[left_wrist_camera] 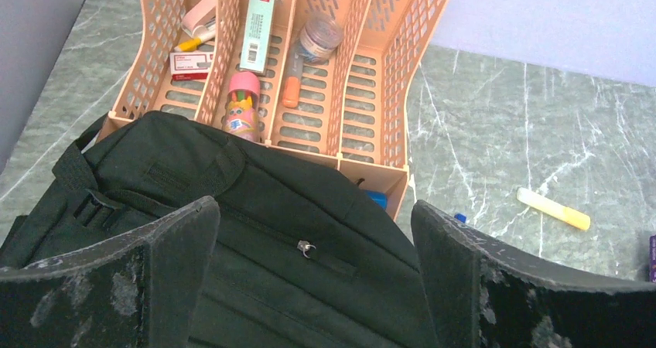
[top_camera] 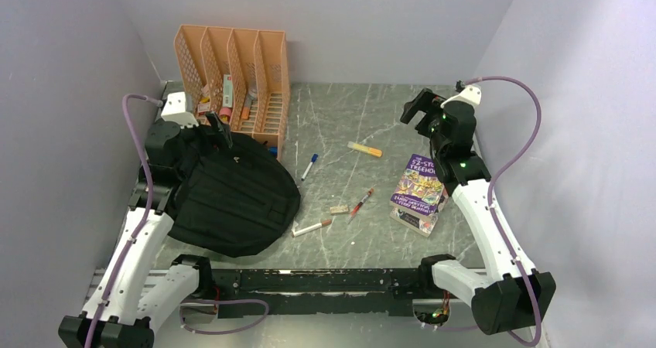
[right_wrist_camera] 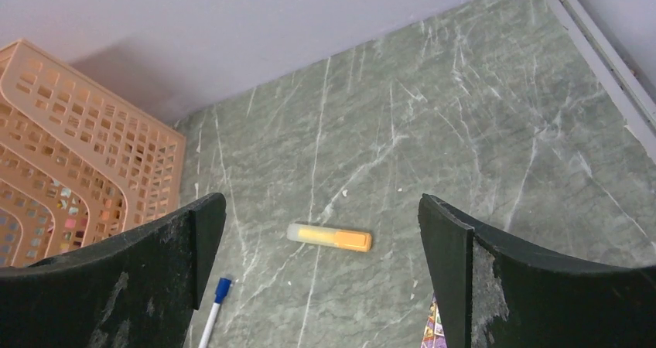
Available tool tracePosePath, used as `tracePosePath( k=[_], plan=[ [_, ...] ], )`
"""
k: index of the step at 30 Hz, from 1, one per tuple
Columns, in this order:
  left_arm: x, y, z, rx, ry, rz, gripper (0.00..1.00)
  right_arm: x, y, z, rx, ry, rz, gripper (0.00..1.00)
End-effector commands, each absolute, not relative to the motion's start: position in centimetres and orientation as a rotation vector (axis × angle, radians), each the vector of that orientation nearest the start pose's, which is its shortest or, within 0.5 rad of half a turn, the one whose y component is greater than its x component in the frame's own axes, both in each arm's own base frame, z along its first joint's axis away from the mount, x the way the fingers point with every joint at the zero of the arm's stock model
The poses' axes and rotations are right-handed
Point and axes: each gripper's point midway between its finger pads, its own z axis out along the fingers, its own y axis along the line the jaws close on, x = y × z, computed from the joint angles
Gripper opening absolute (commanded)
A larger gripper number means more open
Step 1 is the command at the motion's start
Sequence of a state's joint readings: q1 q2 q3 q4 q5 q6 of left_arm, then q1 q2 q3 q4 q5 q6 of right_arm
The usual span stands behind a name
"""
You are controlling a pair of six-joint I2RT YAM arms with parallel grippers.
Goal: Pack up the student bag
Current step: Pick up the student bag at the center of the board.
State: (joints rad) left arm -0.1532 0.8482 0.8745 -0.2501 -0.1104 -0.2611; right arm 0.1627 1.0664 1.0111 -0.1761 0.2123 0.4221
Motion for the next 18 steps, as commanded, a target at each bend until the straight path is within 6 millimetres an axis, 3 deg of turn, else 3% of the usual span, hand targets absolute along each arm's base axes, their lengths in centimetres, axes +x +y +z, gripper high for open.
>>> tracePosePath(
  k=[1, 6, 11, 16, 18],
  plan=[
    [32.5, -4.5, 28.6, -0.145, 1.761, -0.225, 0.98, 36.9, 3.6, 30.8, 0.379, 1.699, 0.233, 1.0],
    [32.1, -3.9, 28.6, -0.139, 1.763, -0.178, 0.98, 36.9, 4.7, 30.7, 0.356, 1.679, 0.305, 1.0],
    [32.2, -4.1, 28.2, -0.127, 1.77, -0.169, 0.98, 37.0, 7.4, 29.7, 0.281, 1.704, 0.45, 1.0],
    [32.4, -4.2, 27.7, -0.12, 1.774, -0.15, 0.98, 36.2, 12.7, 27.0, 0.062, 1.82, 0.705, 0.98],
    [32.3, -4.4, 27.8, -0.11, 1.773, -0.154, 0.98, 35.7, 14.4, 24.6, 0.03, 1.9, 0.779, 0.96]
  ],
)
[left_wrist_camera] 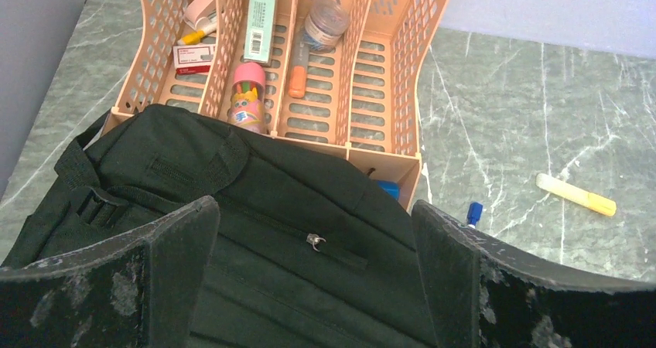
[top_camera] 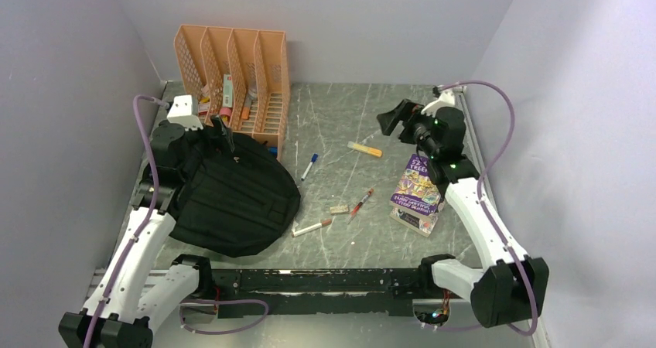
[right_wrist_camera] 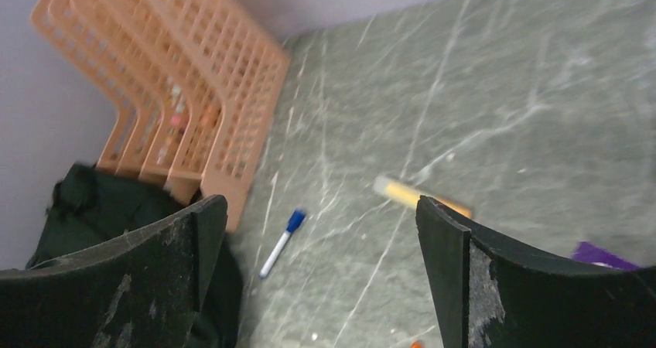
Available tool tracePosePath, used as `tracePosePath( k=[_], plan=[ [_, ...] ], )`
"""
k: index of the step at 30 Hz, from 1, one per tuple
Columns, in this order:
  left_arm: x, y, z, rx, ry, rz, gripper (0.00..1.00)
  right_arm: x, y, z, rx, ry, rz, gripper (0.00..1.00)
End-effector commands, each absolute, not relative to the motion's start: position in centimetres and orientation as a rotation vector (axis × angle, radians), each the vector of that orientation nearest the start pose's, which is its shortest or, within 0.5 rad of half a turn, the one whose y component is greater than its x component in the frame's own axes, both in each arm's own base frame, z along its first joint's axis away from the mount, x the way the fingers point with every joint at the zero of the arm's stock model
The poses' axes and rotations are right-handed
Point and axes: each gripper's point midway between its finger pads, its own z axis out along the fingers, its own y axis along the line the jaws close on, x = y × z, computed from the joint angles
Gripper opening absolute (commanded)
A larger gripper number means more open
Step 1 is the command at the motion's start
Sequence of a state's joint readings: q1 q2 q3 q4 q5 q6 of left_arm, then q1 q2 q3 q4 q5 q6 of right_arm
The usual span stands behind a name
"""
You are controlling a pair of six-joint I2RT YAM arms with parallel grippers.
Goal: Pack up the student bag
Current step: Pick up the student bag at the center of the board.
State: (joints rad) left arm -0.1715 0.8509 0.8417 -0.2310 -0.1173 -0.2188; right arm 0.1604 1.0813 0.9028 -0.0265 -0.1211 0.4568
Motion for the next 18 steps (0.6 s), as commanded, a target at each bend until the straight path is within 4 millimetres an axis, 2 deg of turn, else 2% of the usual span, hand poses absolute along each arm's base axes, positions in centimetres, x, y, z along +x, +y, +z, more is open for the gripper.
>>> tracePosePath(
  k=[1, 4, 8, 13, 18],
  plan=[
    [32.3, -4.5, 27.6, -0.107, 1.776, -0.157, 0.98, 35.3, 15.5, 23.4, 0.015, 1.937, 0.8, 0.96],
    [32.4, -5.0, 26.9, -0.1, 1.799, -0.176, 0.98, 33.8, 19.4, 20.2, -0.064, 2.031, 0.861, 0.96],
    [32.8, -5.6, 26.5, -0.078, 1.816, -0.2, 0.98, 30.3, 25.8, 16.3, -0.185, 2.144, 0.952, 0.96],
    [32.9, -5.6, 26.3, -0.069, 1.83, -0.198, 0.98, 27.1, 30.5, 12.4, -0.209, 2.216, 1.104, 0.96],
    [32.7, -5.8, 26.2, -0.062, 1.828, -0.211, 0.98, 26.6, 33.7, 10.6, -0.249, 2.24, 1.196, 0.93]
  ],
)
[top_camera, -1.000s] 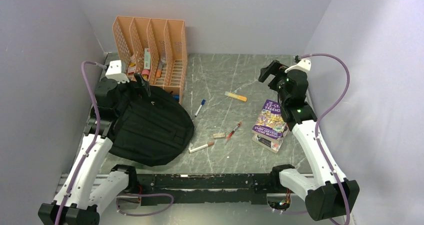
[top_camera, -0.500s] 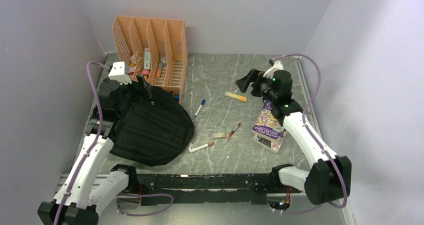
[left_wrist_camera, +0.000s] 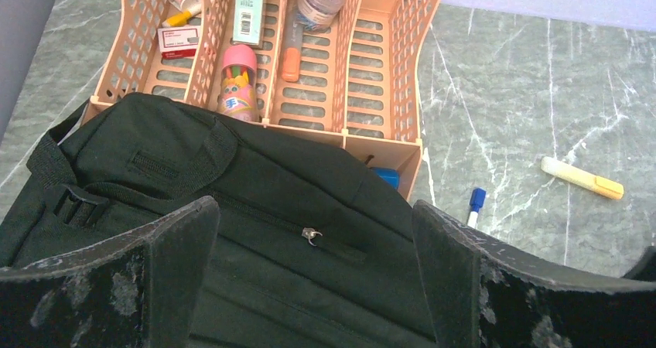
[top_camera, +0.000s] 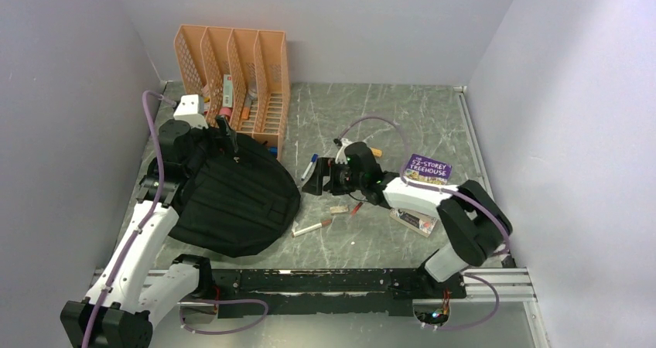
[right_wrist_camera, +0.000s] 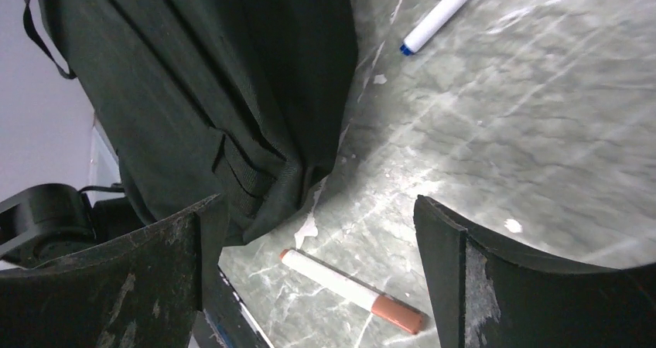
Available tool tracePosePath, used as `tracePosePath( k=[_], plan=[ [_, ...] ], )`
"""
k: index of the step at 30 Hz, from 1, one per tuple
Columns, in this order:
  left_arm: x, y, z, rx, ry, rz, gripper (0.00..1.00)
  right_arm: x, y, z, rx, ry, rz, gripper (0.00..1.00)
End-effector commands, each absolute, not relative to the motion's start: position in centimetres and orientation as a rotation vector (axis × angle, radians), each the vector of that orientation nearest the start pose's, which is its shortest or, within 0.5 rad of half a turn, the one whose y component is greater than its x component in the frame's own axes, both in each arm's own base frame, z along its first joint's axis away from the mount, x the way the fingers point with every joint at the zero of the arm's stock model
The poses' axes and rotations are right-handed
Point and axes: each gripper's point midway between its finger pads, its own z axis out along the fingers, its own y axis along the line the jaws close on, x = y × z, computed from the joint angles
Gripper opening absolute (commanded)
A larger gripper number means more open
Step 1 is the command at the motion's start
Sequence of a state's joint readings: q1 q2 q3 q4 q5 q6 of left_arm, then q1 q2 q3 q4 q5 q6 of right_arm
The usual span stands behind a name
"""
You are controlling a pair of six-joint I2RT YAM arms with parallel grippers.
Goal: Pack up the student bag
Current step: Pick up the student bag at the center of the board.
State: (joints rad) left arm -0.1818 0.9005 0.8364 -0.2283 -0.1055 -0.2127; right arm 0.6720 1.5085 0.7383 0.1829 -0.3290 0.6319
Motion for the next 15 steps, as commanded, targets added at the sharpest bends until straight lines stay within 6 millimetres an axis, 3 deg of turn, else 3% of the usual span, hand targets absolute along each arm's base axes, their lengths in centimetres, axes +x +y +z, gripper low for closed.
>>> tracePosePath(
  k=[1, 15],
  plan=[
    [32.7, -5.9, 26.2, -0.06, 1.827, -0.213, 0.98, 26.6, 34.1, 10.4, -0.249, 2.244, 1.214, 0.93],
    [33.3, -6.9, 25.2, -0.022, 1.856, -0.255, 0.98, 27.1, 38.2, 5.9, -0.267, 2.326, 1.322, 0.87]
  ],
)
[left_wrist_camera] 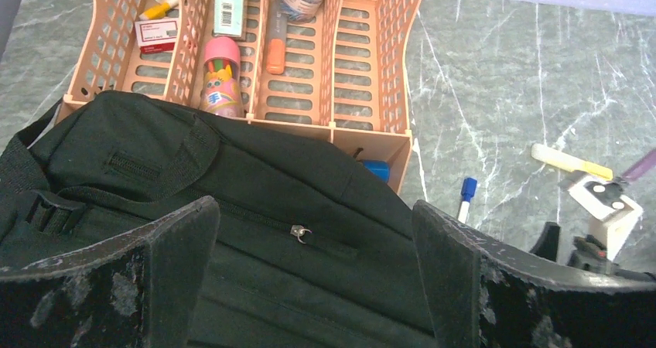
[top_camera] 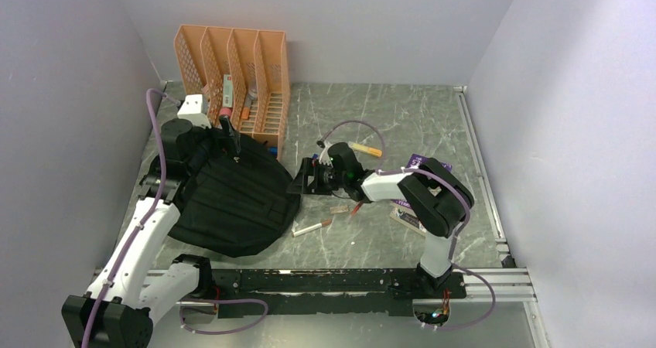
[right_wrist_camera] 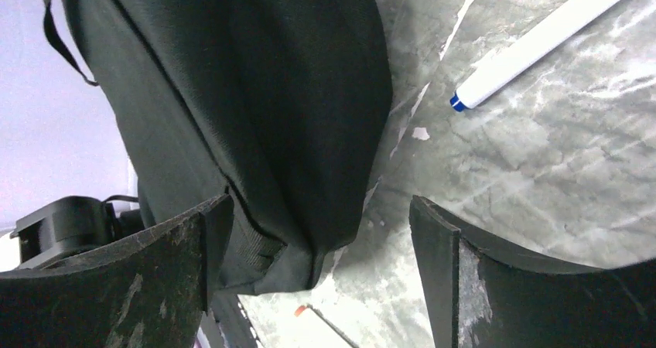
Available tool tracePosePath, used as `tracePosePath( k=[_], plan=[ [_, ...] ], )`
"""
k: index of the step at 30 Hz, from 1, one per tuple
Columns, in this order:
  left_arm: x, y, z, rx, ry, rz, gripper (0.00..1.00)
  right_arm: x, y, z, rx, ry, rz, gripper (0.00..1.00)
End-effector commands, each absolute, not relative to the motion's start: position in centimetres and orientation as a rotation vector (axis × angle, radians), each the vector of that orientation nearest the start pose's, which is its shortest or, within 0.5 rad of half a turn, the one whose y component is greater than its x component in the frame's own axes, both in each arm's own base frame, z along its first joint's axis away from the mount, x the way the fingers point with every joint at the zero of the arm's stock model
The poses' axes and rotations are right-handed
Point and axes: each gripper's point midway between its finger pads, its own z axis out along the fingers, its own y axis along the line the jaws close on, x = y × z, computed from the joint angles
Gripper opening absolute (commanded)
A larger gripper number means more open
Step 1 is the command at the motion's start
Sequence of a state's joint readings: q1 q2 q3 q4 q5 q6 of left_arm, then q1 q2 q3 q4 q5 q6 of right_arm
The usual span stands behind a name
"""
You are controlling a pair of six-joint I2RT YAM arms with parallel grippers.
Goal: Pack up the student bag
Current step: Pick up the student bag at the center of the board.
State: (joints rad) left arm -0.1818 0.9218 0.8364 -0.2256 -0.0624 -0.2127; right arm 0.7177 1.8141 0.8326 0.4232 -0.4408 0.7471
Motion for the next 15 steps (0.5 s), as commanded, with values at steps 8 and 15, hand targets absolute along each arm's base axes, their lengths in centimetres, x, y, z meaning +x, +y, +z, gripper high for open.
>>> tracePosePath(
  k=[8, 15],
  plan=[
    [33.5, -7.1, 25.1, -0.013, 1.853, -0.26, 0.98, 26.9, 40.5, 3.9, -0.313, 2.335, 1.436, 0.69],
    [32.2, -8.7, 23.8, 0.005, 1.911, -0.3, 0.98, 26.6, 41.0, 5.5, -0.344, 2.269, 1.484, 0.43]
  ],
)
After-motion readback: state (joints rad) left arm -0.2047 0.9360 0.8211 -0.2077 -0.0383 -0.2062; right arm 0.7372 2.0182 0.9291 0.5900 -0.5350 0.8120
